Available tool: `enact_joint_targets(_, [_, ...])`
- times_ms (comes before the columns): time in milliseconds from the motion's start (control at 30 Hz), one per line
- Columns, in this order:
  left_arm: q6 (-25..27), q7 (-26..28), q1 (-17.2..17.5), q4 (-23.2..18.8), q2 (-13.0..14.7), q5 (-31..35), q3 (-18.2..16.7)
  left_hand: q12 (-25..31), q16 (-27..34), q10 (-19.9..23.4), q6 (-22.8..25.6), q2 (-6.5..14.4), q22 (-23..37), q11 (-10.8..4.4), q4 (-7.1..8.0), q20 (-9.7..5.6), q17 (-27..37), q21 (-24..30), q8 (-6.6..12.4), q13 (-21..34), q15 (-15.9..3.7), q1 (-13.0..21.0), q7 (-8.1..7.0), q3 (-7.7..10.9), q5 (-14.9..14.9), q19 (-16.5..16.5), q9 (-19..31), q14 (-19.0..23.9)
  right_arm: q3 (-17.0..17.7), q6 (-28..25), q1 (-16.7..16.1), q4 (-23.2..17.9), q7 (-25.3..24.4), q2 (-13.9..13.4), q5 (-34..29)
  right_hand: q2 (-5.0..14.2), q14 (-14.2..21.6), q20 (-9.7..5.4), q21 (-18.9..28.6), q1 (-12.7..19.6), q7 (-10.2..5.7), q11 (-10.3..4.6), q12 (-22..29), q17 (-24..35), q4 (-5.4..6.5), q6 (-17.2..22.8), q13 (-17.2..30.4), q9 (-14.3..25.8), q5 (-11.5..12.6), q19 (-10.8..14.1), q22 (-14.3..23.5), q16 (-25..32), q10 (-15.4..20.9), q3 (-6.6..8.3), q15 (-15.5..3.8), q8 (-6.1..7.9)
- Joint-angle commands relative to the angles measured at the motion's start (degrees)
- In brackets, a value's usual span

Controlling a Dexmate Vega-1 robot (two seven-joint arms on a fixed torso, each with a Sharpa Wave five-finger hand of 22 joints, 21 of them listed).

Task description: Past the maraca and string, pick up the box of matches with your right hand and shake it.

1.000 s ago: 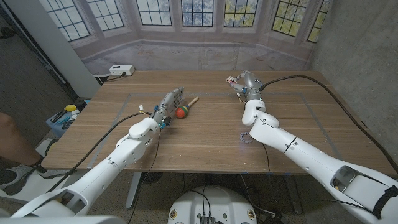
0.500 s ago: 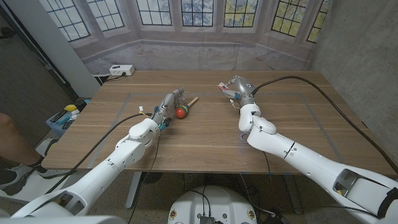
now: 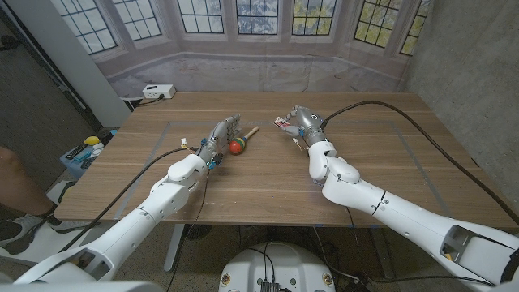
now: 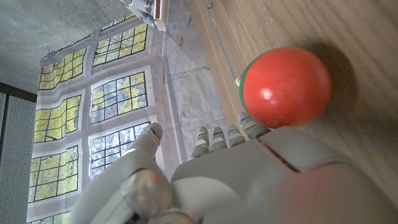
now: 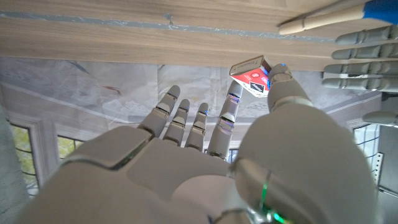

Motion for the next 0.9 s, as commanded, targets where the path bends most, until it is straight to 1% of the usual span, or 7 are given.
enact_joint_targets(33, [-0.1,0.2,0.3,0.0,0.1,-0.2,-0.2,0.0,0.1,0.2,0.4,0.0,0.2,0.34,0.07,0.38,0.1,-0.1,-0.01,0.2,0.43,0.8,-0.17,-0.19,0.3,0.3,0.1,-0.1,-1.6,2.4,-0.8,-1.2,3.8,-0.6,-3.2,0.38,0.7,0.14,-0.2,0.0,0.33,0.09,-0.1,0.1,0.05,0.5,0.3,0.1,-0.2,0.6,0.1,-0.2,0.5,-0.07,-0.2,-0.09])
enact_joint_targets(267, [0.0,0.6,0.7,-0.4,0.2,-0.1,-0.3,0.0,0.1,0.2,0.4,0.0,0.2,0.3,0.08,0.42,0.1,-0.1,-0.01,0.2,0.42,0.9,-0.17,-0.2,0.4,0.3,0.1,-0.1,-1.2,4.2,-1.4,-1.2,5.1,-0.6,-4.0,0.4,1.0,0.09,-0.1,0.0,0.37,0.09,-0.1,0.1,0.05,0.5,0.3,0.1,-0.2,0.8,0.1,-0.1,0.8,-0.11,-0.27,-0.17])
enact_joint_targets(567, [-0.1,0.5,0.7,-0.4,0.1,-0.2,-0.3,0.0,0.1,0.2,0.4,0.0,0.2,0.36,0.09,0.39,0.1,-0.1,-0.01,0.2,0.47,0.9,-0.16,-0.22,0.4,0.3,0.1,-0.1,0.7,5.1,-2.4,-1.3,4.8,0.0,-4.0,0.42,1.1,-0.05,-0.1,-0.1,0.49,0.09,-0.1,0.2,0.05,0.5,0.3,0.1,-0.2,1.0,0.1,-0.1,0.9,-0.16,-0.36,-0.25])
enact_joint_targets(733, [-0.3,0.4,0.6,-0.3,0.0,0.0,-0.2,0.0,0.1,0.2,0.4,0.0,0.2,0.44,0.1,0.44,0.1,-0.1,-0.01,0.2,0.51,0.9,-0.16,-0.23,0.4,0.3,0.1,-0.1,1.8,4.8,-2.4,-0.3,3.9,1.2,-3.8,0.43,1.2,-0.06,-0.1,0.0,0.49,0.08,-0.1,0.2,0.03,0.6,0.3,0.1,-0.2,1.0,0.1,-0.1,0.9,-0.17,-0.38,-0.27])
enact_joint_targets(900, [-0.2,0.5,0.6,-0.4,0.1,-0.1,-0.2,0.0,0.1,0.2,0.3,0.0,0.2,0.22,0.11,0.41,0.1,-0.1,-0.02,0.2,0.51,0.9,-0.1,-0.23,0.4,0.2,0.1,-0.1,2.8,5.0,-1.9,0.9,2.7,2.0,-3.4,0.48,1.3,-0.08,-0.1,0.0,0.63,0.08,-0.1,0.2,0.02,0.6,0.3,0.1,-0.2,1.0,0.1,-0.1,1.0,-0.18,-0.38,-0.32])
